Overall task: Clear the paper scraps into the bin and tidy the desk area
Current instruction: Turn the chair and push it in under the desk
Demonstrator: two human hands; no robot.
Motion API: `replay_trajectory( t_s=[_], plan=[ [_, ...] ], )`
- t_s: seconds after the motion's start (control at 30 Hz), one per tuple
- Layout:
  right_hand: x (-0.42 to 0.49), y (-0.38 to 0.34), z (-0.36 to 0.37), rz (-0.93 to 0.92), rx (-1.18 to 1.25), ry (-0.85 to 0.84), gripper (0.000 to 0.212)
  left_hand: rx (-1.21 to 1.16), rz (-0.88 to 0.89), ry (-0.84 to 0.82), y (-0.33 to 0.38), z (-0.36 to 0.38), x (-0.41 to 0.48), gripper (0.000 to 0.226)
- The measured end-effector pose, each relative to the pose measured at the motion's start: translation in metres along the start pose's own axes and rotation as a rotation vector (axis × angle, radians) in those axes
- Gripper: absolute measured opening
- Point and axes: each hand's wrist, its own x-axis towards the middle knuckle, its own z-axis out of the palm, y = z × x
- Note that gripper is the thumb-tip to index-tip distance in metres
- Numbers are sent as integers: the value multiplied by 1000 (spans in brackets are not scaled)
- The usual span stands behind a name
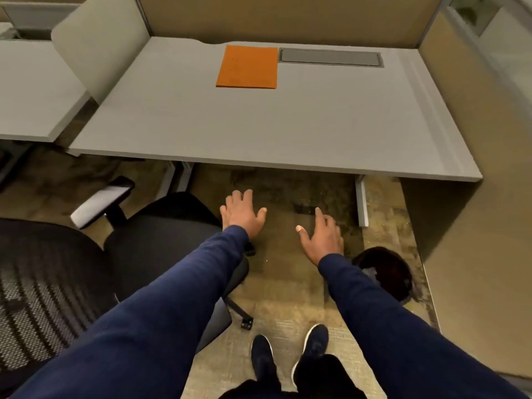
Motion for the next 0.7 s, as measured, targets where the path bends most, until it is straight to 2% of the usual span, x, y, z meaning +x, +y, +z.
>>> replay_trajectory(
  t_s=[0.7],
  plan=[
    [-203,-18,62,31,86,122,76,11,141,41,-88,-43,-139,59]
  ],
)
